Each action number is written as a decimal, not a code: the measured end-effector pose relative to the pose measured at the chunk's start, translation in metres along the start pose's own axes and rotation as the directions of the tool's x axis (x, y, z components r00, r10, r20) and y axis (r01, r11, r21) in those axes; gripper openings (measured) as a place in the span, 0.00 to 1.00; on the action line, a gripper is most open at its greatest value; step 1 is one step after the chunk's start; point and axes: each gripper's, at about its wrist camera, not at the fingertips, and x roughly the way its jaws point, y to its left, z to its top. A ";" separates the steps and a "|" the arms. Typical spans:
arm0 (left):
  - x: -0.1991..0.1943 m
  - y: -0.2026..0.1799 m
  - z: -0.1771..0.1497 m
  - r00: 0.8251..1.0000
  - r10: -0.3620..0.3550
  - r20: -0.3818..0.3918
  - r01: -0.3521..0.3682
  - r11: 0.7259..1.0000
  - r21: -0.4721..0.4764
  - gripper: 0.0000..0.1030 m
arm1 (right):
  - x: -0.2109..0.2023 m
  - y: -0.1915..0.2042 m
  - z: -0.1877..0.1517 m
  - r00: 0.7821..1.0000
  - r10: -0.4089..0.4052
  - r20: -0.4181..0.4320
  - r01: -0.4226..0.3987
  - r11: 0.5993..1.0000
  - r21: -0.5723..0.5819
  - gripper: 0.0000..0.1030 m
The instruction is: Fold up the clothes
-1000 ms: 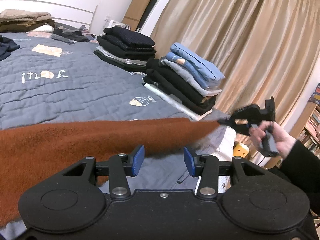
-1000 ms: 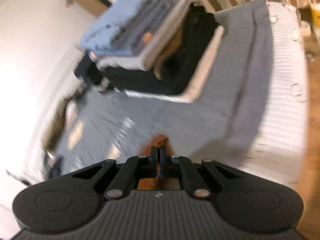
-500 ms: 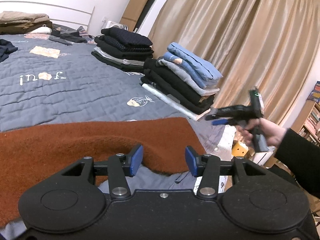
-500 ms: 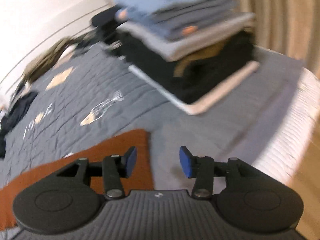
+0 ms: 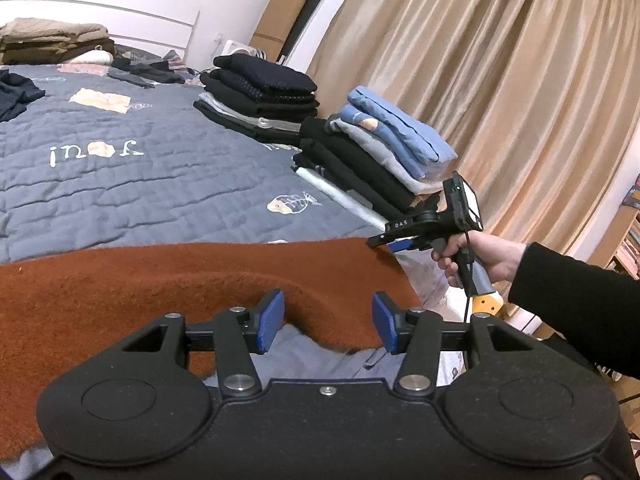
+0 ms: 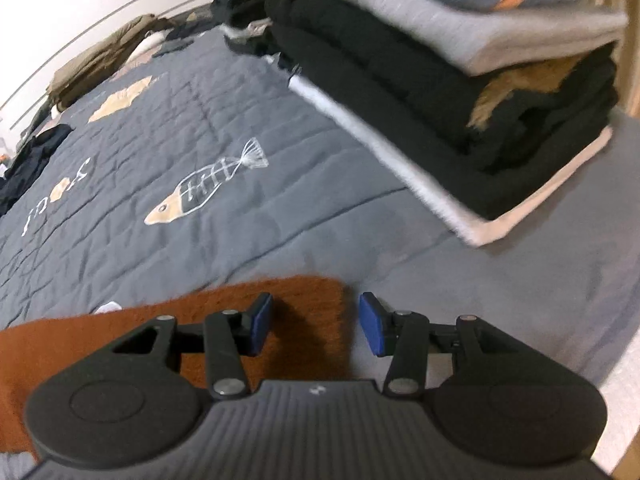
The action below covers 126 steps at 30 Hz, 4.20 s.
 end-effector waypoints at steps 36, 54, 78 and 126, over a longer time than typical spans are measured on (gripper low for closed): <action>-0.036 0.026 0.005 0.979 0.187 0.087 -0.180 0.981 -0.074 0.52 | -0.036 0.147 0.041 0.955 -0.028 0.296 0.110 0.958 -0.264 0.41; -0.148 0.065 -0.034 0.745 0.659 0.103 -0.627 0.744 -0.230 0.58 | -0.077 0.283 -0.085 0.897 0.426 0.121 -0.383 0.884 -0.269 0.42; -0.254 0.082 -0.094 0.595 0.800 0.082 -0.727 0.579 -0.369 0.58 | -0.065 0.452 -0.207 0.715 0.639 -0.284 -0.698 0.628 -0.345 0.42; -0.258 0.088 -0.091 0.565 0.824 0.053 -0.752 0.540 -0.377 0.92 | -0.051 0.497 -0.241 0.792 0.553 -0.257 -0.606 0.668 -0.432 0.89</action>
